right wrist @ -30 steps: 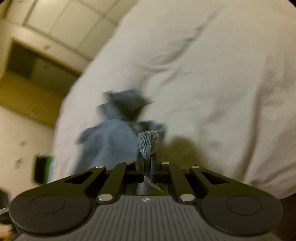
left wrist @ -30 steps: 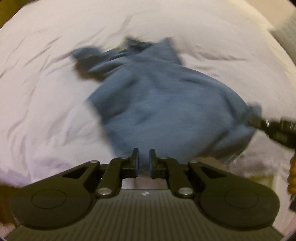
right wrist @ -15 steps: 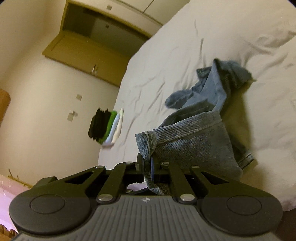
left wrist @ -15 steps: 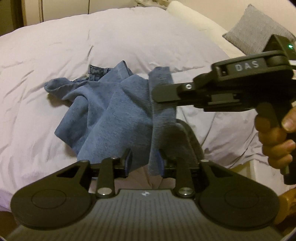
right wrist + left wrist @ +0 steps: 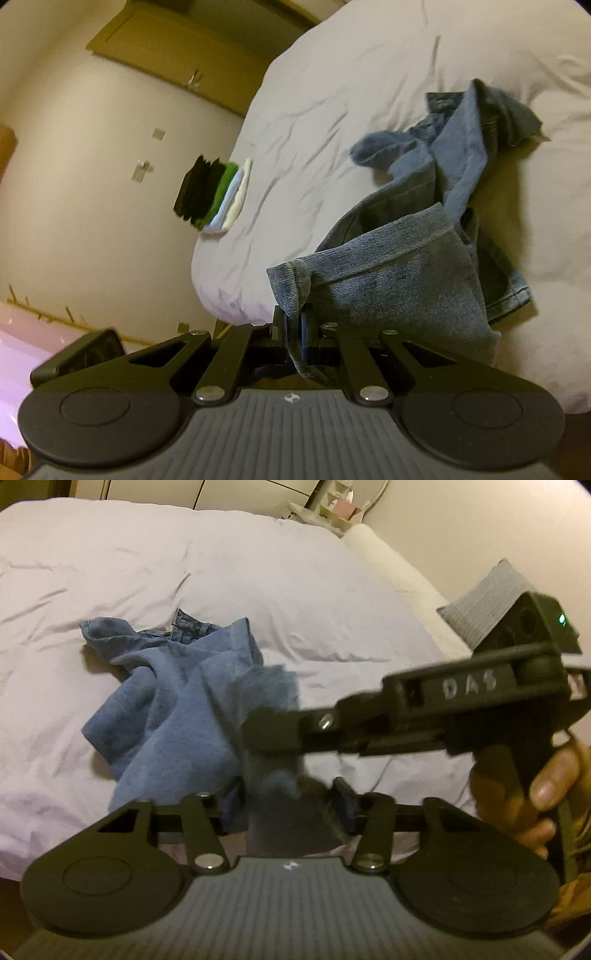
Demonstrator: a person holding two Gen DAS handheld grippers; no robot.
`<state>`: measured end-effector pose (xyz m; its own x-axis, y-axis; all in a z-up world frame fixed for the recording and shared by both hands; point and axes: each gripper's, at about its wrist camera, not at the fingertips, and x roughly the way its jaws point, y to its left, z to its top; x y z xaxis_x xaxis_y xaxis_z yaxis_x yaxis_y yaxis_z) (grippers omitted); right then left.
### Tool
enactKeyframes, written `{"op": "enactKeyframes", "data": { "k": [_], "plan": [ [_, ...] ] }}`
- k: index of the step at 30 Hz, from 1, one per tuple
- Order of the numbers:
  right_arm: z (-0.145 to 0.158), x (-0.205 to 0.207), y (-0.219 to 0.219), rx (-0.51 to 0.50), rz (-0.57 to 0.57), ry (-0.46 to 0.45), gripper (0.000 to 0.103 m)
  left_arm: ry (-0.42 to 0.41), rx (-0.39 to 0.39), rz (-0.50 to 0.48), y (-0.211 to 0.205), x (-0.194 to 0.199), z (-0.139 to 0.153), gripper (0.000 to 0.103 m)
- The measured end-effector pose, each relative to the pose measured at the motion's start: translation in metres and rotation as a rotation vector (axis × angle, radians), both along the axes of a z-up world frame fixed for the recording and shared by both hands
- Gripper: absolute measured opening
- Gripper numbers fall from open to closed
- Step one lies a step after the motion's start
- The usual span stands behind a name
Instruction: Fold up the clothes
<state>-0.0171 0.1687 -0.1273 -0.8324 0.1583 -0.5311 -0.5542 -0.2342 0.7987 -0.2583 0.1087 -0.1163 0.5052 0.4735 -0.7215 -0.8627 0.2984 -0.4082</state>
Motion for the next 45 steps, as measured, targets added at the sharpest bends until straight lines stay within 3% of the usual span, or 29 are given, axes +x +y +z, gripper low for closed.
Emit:
{"op": "enactKeyframes", "data": {
  "k": [1, 6, 7, 9, 11, 13, 14, 15, 19, 22, 23, 24, 26, 28, 29, 30, 32, 34, 36, 39, 41, 45],
  "plan": [
    [0.002, -0.001, -0.002, -0.002, 0.007, 0.004, 0.007, 0.013, 0.008, 0.008, -0.002, -0.001, 0.001, 0.023],
    [0.007, -0.012, -0.003, -0.032, 0.034, 0.062, 0.009, 0.076, 0.039, 0.125, -0.008, -0.030, 0.011, 0.016],
    [0.009, -0.014, -0.002, -0.039, 0.031, 0.074, 0.013, 0.116, 0.054, 0.155, -0.009, -0.038, 0.015, 0.015],
    [0.013, -0.019, 0.002, -0.050, 0.022, 0.095, 0.045, 0.171, 0.078, 0.246, -0.008, -0.065, 0.023, 0.015],
    [0.020, -0.014, 0.007, -0.019, -0.022, 0.099, 0.050, 0.219, 0.094, 0.354, 0.000, -0.103, 0.031, 0.015],
    [0.019, -0.001, 0.014, -0.009, -0.098, 0.057, 0.052, 0.271, 0.107, 0.444, 0.011, -0.142, 0.038, 0.015],
    [0.018, 0.006, 0.018, -0.005, -0.137, 0.034, 0.059, 0.296, 0.104, 0.467, 0.019, -0.158, 0.037, 0.015],
    [0.012, 0.010, 0.021, 0.008, -0.170, -0.046, 0.065, 0.321, 0.099, 0.483, 0.026, -0.173, 0.036, 0.015],
    [-0.042, 0.022, 0.023, 0.014, -0.248, -0.408, 0.067, 0.388, 0.041, 0.504, 0.056, -0.216, 0.016, 0.014],
    [-0.079, 0.027, 0.007, -0.039, -0.282, -0.433, 0.067, 0.395, -0.005, 0.491, 0.072, -0.237, -0.002, 0.014],
    [-0.088, 0.026, 0.002, -0.055, -0.291, -0.431, 0.072, 0.396, -0.020, 0.486, 0.078, -0.243, -0.008, 0.014],
    [-0.097, 0.026, -0.004, -0.071, -0.301, -0.429, 0.084, 0.397, -0.035, 0.481, 0.083, -0.250, -0.013, 0.014],
    [-0.103, 0.016, -0.008, -0.049, -0.338, -0.433, 0.088, 0.399, -0.065, 0.471, 0.094, -0.263, -0.025, 0.014],
    [-0.107, 0.003, -0.010, -0.015, -0.362, -0.437, 0.088, 0.401, -0.095, 0.461, 0.105, -0.276, -0.036, 0.014],
    [-0.107, -0.005, -0.010, 0.006, -0.364, -0.440, 0.079, 0.403, -0.095, 0.459, 0.114, -0.284, -0.035, 0.014],
    [-0.109, -0.018, -0.007, 0.016, -0.346, -0.439, 0.046, 0.407, -0.091, 0.457, 0.125, -0.292, -0.032, 0.014],
    [-0.109, -0.045, -0.003, -0.004, -0.293, -0.468, 0.013, 0.414, -0.066, 0.452, 0.146, -0.308, -0.021, 0.013],
    [-0.099, -0.071, 0.000, -0.007, -0.268, -0.410, 0.010, 0.422, -0.014, 0.445, 0.169, -0.325, -0.001, 0.013],
    [-0.078, -0.102, 0.008, -0.028, -0.276, -0.296, 0.010, 0.431, 0.052, 0.436, 0.194, -0.342, 0.022, 0.013],
    [-0.037, -0.159, 0.031, -0.046, -0.289, -0.089, 0.010, 0.462, 0.214, 0.428, 0.236, -0.368, 0.075, 0.012],
    [-0.002, -0.199, 0.056, -0.025, -0.307, -0.006, 0.010, 0.475, 0.323, 0.437, 0.266, -0.383, 0.118, 0.012],
    [0.057, -0.245, 0.108, -0.003, -0.421, 0.236, 0.010, 0.499, 0.472, 0.480, 0.320, -0.400, 0.193, 0.013]
  ]
}}
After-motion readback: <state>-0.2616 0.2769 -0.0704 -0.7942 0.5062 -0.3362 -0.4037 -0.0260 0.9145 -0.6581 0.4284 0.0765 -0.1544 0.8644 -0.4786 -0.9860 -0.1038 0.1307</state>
